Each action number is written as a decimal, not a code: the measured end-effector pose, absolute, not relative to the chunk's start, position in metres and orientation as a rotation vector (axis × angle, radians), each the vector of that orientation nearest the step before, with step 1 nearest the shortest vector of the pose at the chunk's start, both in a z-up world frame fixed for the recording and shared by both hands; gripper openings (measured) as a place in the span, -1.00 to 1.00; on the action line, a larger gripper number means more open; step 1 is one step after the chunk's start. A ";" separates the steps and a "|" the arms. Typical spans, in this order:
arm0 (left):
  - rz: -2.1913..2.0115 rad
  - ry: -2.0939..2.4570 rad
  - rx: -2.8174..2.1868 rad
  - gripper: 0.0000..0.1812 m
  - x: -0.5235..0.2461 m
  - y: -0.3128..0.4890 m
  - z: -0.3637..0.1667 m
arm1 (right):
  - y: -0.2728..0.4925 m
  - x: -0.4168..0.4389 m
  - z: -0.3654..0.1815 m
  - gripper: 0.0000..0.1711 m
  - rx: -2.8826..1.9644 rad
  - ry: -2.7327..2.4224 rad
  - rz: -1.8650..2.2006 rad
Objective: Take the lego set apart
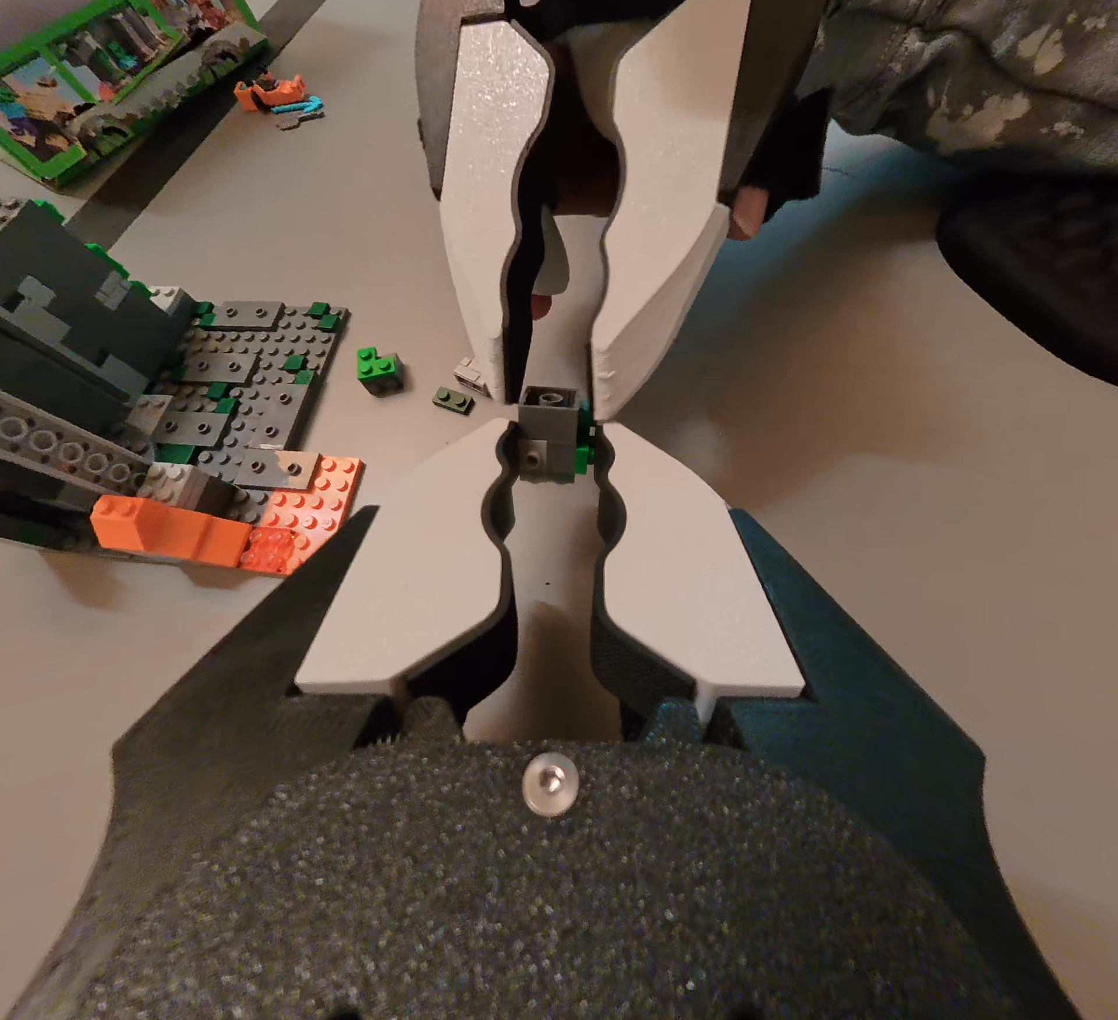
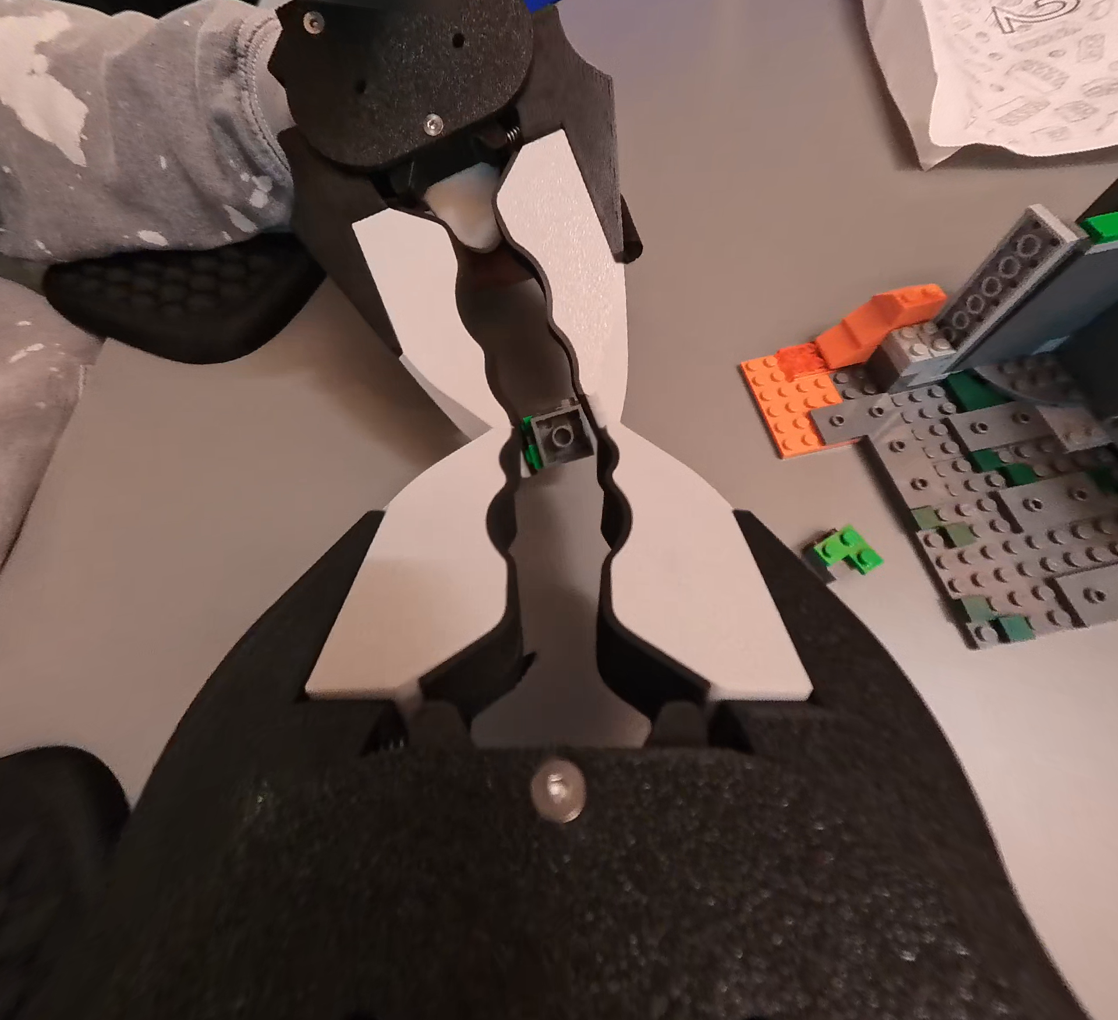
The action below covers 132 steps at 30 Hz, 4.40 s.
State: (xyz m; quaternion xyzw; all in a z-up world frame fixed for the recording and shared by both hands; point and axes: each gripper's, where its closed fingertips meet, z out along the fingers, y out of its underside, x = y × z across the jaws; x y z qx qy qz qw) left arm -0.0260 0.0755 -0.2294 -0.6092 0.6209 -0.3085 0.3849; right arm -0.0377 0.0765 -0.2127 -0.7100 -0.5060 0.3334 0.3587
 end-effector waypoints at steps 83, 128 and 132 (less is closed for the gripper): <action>-1.331 1.256 -1.453 -0.79 -0.035 0.076 -0.166 | 0.077 -0.035 -0.161 -0.71 -1.649 -1.177 0.962; -1.084 1.398 -1.491 -0.81 -0.036 0.079 -0.184 | 0.081 -0.040 -0.196 -0.81 -1.776 -1.360 0.663; -0.968 1.320 -1.563 -0.81 -0.040 0.100 -0.188 | 0.092 -0.030 -0.200 -0.81 -1.837 -1.305 0.597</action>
